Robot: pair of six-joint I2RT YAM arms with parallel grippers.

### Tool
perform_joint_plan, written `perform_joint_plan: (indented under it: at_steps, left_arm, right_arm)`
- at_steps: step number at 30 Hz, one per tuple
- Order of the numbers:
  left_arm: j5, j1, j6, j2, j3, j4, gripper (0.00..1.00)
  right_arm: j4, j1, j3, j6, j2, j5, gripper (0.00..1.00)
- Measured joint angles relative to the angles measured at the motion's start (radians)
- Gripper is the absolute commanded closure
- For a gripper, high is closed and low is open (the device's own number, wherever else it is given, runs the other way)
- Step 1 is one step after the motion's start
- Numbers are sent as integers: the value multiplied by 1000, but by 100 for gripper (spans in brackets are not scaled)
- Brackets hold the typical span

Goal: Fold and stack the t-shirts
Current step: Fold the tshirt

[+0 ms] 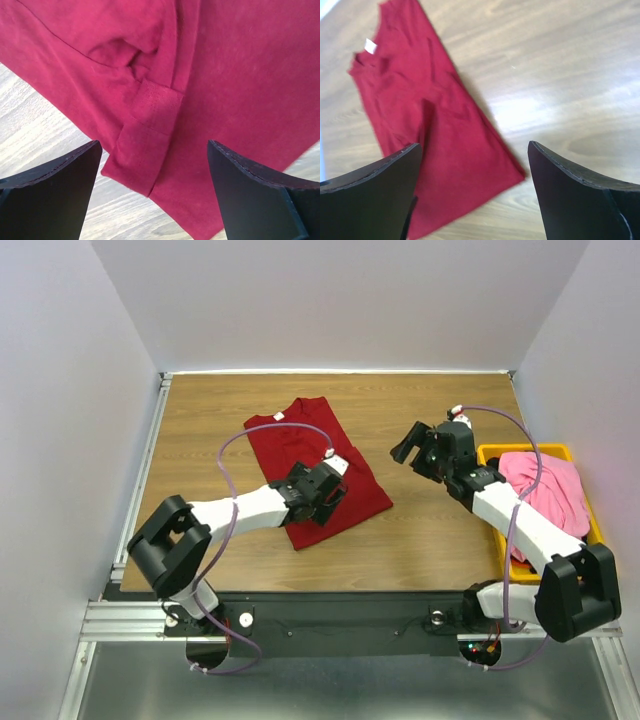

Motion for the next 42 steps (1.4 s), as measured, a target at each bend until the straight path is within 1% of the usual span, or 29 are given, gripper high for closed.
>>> perform_joint_plan:
  at_steps: [6,13,17,24,29,34,37,40,42]
  left_arm:
    - [-75,-10,12,75,13,-16,2]
    - [-113,-8,15,128,18,2,2]
    - [-155,-9,16,145,31,8,2]
    - [-269,4,17,150,48,13,2]
    - [-315,51,39,158,88,14,2]
    - [-358,131,72,191,143,7,2]
    - [-374,187,78,221,212,-14,2]
    - [-381,227,69,241,295,-30,2]
    - [-375,237,43,236,341,-60,2]
  right_arm:
    - [-42,-20,-31,-31,-27,-6,6]
    - [-60,-34,-34,-53,-45,-17,6]
    - [-73,-40,-34,-61,-57,-24,6]
    - [-85,-46,-34,-71,-88,-31,6]
    - [-97,-46,-34,-79,-100,-36,6]
    - [-105,-46,-34,-91,-104,-41,7]
    - [-109,-46,-34,-99,-104,-60,8]
    - [-117,-47,-34,-110,-103,-116,11]
    - [-118,-47,-34,-121,-95,-162,16]
